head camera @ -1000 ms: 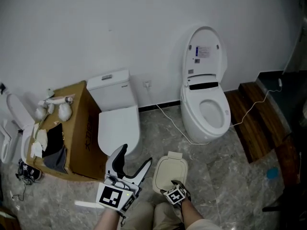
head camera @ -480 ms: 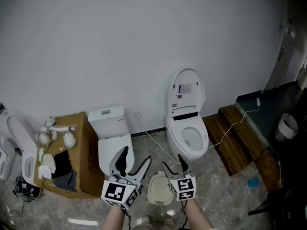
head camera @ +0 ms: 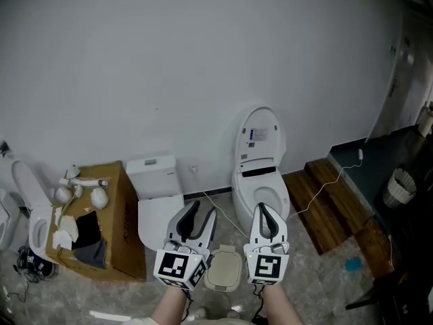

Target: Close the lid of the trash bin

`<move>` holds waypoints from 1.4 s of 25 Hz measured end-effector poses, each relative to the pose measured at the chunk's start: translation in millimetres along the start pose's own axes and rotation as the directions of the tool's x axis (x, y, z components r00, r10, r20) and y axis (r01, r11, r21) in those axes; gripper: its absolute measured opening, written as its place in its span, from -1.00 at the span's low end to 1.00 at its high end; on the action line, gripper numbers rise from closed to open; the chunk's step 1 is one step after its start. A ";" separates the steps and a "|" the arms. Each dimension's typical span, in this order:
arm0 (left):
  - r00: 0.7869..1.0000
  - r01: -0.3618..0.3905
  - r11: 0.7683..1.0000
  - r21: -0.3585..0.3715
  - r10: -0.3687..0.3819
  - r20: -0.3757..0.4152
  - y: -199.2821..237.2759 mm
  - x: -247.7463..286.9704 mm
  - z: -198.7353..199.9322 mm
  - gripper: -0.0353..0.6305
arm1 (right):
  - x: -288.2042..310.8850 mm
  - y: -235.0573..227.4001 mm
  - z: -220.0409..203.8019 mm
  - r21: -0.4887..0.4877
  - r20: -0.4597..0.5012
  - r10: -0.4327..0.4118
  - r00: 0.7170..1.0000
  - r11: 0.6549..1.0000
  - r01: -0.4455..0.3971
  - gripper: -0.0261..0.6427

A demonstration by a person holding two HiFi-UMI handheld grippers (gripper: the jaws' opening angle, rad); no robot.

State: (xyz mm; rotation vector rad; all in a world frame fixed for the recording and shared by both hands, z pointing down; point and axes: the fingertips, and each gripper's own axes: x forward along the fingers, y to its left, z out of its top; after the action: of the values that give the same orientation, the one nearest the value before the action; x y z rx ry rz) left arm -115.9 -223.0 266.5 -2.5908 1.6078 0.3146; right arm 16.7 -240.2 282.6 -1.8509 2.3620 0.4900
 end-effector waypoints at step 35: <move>0.998 -0.046 0.997 0.056 0.045 0.035 6.0 3.2 13.2 -0.90 | 0.6 4.2 56.0 0.037 0.144 0.038 0.989 0.998 -0.044 -0.89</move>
State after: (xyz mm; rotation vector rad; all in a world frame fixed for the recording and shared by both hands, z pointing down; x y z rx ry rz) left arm -121.7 -226.3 253.2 -2.4973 1.6420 0.3094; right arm 6.0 -222.4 230.4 -1.6927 2.3026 0.5555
